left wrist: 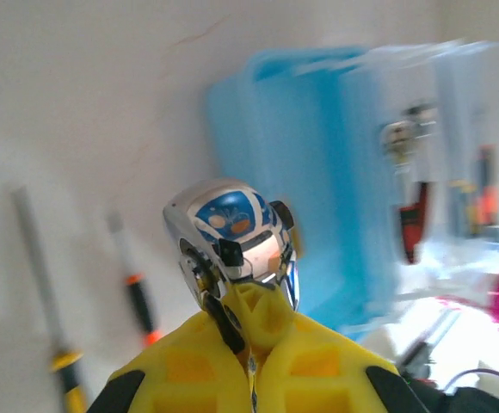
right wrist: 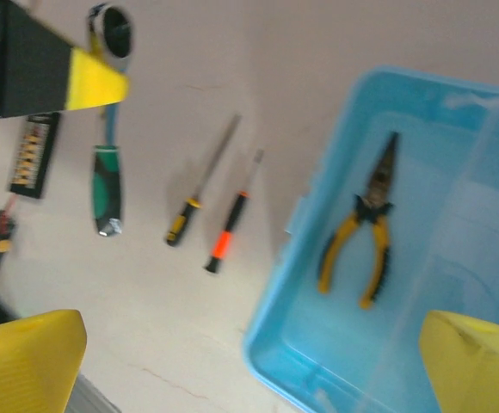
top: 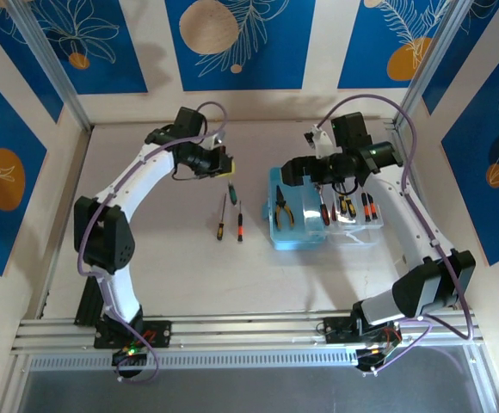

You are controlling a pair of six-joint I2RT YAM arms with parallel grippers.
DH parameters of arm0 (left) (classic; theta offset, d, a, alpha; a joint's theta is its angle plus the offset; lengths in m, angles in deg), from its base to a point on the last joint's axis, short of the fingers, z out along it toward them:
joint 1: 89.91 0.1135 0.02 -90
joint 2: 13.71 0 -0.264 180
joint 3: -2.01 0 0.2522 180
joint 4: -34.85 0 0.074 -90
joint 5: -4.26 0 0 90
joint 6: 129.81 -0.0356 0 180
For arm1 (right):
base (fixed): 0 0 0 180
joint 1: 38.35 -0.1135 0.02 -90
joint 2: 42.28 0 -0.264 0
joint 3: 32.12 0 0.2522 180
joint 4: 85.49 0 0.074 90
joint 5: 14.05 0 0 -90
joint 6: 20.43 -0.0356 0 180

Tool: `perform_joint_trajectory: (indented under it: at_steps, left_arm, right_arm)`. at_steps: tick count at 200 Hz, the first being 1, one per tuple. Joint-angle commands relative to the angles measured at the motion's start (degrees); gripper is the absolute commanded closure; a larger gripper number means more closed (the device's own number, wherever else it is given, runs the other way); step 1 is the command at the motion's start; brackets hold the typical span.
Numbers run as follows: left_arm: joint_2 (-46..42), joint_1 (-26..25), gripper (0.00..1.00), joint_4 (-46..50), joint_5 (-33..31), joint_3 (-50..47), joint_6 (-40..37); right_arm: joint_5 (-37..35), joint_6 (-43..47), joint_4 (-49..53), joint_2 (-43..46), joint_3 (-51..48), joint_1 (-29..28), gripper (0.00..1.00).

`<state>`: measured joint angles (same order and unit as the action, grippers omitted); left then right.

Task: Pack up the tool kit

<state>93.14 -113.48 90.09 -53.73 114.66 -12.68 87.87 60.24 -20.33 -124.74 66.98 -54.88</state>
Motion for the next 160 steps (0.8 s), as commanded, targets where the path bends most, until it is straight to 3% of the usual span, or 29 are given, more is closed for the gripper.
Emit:
perform_joint_trajectory:
  at_steps: [1,45,96,121,141,160]
  left_arm:
    - [-0.31,-2.12,1.00,-9.40,10.07,1.30,6.86]
    - [0.60,-3.55,1.00,-20.50,14.91,1.59,14.05]
    - [0.14,-3.70,1.00,-21.86,15.34,1.54,14.84]
    - [0.03,-3.81,1.00,-23.32,15.54,0.70,15.44]
    - [0.25,-3.92,1.00,-23.54,15.59,0.13,15.38]
    - [0.04,-3.97,1.00,-23.99,15.54,-0.68,15.41]
  right_arm:
    - [8.93,-4.20,-7.11,-0.56,-2.36,-1.18,0.00]
    - [13.08,-9.29,-15.19,-4.51,-4.32,-4.13,0.12]
    - [12.58,-11.75,-16.50,-10.03,-1.49,-5.92,0.35]
    - [13.19,-12.56,-18.03,-11.02,-0.81,-7.34,0.42]
    - [12.95,-13.08,-18.41,-12.34,0.15,-8.88,0.56]
    - [12.09,-13.40,-18.36,-13.23,1.01,-10.05,0.76]
